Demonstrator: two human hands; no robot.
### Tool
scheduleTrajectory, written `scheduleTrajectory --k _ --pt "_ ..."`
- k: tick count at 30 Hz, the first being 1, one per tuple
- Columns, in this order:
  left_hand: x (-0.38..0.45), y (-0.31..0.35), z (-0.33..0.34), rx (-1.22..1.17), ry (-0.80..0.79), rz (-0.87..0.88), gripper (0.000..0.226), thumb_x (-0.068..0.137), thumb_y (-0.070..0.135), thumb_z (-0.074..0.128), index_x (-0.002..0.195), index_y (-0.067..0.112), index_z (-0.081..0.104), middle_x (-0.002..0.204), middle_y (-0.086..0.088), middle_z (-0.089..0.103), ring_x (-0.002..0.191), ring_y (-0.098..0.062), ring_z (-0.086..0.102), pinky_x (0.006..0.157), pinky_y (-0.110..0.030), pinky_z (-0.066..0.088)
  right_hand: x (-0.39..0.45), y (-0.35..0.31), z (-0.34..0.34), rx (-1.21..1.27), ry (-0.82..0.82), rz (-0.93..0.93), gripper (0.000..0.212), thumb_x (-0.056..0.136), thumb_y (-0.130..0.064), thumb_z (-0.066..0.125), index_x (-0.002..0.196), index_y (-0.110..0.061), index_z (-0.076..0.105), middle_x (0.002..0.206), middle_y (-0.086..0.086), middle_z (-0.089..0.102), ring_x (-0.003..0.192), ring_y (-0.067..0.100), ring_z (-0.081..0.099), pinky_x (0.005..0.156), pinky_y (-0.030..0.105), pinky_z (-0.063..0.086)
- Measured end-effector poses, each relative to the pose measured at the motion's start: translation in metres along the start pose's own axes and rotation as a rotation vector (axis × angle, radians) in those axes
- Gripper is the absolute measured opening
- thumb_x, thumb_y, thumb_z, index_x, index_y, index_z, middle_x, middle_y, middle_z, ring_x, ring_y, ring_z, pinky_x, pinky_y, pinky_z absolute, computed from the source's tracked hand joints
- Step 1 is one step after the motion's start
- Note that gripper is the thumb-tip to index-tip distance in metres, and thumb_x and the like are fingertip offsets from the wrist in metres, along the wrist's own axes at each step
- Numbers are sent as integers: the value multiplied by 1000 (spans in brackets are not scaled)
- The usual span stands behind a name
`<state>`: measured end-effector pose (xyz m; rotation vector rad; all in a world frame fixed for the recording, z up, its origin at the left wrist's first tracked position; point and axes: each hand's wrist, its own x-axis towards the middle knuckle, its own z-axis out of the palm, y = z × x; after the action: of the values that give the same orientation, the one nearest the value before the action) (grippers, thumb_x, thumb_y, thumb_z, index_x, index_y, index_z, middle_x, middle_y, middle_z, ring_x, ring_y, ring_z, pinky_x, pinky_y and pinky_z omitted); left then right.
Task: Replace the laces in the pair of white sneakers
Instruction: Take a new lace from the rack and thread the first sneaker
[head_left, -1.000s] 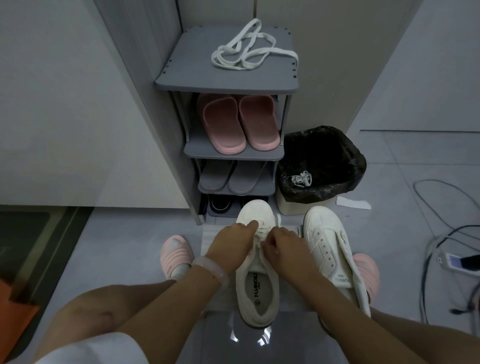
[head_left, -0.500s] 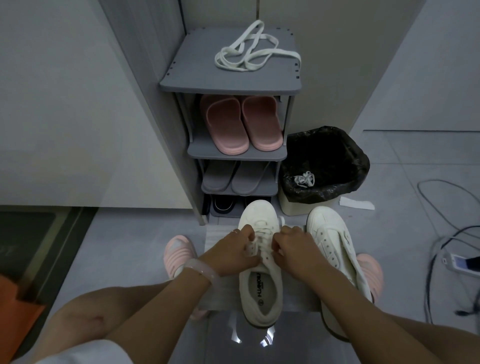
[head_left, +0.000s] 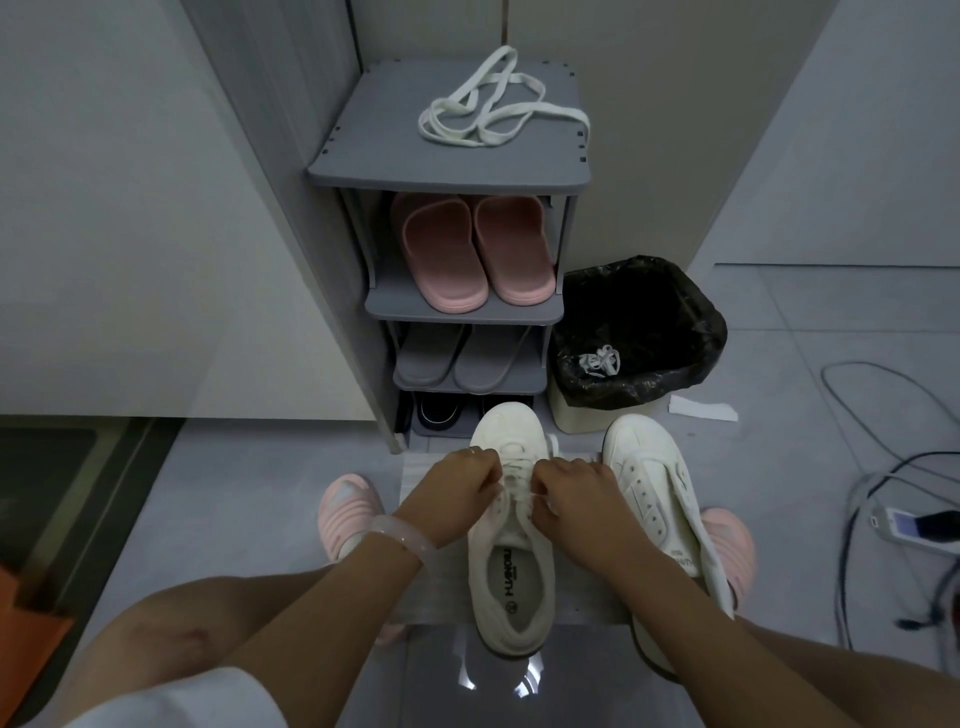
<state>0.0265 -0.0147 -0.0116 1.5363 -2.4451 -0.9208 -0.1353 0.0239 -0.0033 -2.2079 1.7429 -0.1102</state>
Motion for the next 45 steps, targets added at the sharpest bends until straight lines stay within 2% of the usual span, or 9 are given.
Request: scheduleTrajectory --k 5,11,17,20,23,27,29,34,45 --pt "3 8 7 209 12 -91 12 92 16 41 94 6 46 95 -15 57 87 -29 55 67 -30 35 -3 -3 -2 -56 25 -29 17 91 -25 39 101 -17 50 100 0 59 95 20 52 89 30 28" --pt "4 8 9 412 -45 -91 20 97 18 34 104 6 48 101 -14 61 90 -30 59 67 -34 38 -5 -6 -3 -89 66 -60 23 95 -24 34 107 -17 52 108 0 57 102 19 49 91 30 27" --pt "-8 13 6 119 -183 -79 25 96 38 37 96 13 39 96 -13 58 80 -25 52 66 -29 34 -3 -6 -4 -127 74 -1 22 94 -24 37 109 -18 51 111 -1 52 107 19 46 94 31 27" --pt "-9 15 4 52 -192 -145 26 92 39 45 91 14 36 94 -11 57 78 -22 50 64 -28 34 -4 -10 -14 -206 125 55 19 77 -21 63 94 -14 61 97 2 60 92 21 57 87 33 40" --pt "-6 13 -3 -88 -201 -240 26 89 35 51 88 12 40 96 -13 57 80 -22 54 66 -30 42 -6 -7 -20 -197 277 126 30 47 -13 84 71 -10 67 68 3 63 62 22 61 61 33 51" --pt "-7 13 -3 -86 -221 -269 32 87 38 52 99 9 43 100 -13 57 81 -21 53 64 -27 40 -4 3 -13 -106 160 180 34 88 -29 53 120 -20 50 118 0 48 108 19 47 87 32 36" --pt "-8 16 2 26 -167 -250 37 87 39 50 105 7 43 102 -12 58 87 -24 55 63 -26 35 -6 0 -7 17 129 208 44 89 -39 48 129 -22 38 126 1 40 114 19 41 90 31 36" --pt "-8 19 10 184 -101 -203 33 89 32 49 108 5 46 107 -15 60 96 -31 59 69 -29 38 -12 -22 7 290 -19 255 42 86 -37 52 119 -18 36 120 4 48 106 22 50 76 32 42" --pt "-19 8 2 142 -90 -212 20 89 17 44 105 5 47 90 -13 54 80 -28 52 64 -29 35 -9 3 15 232 -106 356 46 87 -22 49 127 -5 34 103 12 60 89 27 59 63 27 36"
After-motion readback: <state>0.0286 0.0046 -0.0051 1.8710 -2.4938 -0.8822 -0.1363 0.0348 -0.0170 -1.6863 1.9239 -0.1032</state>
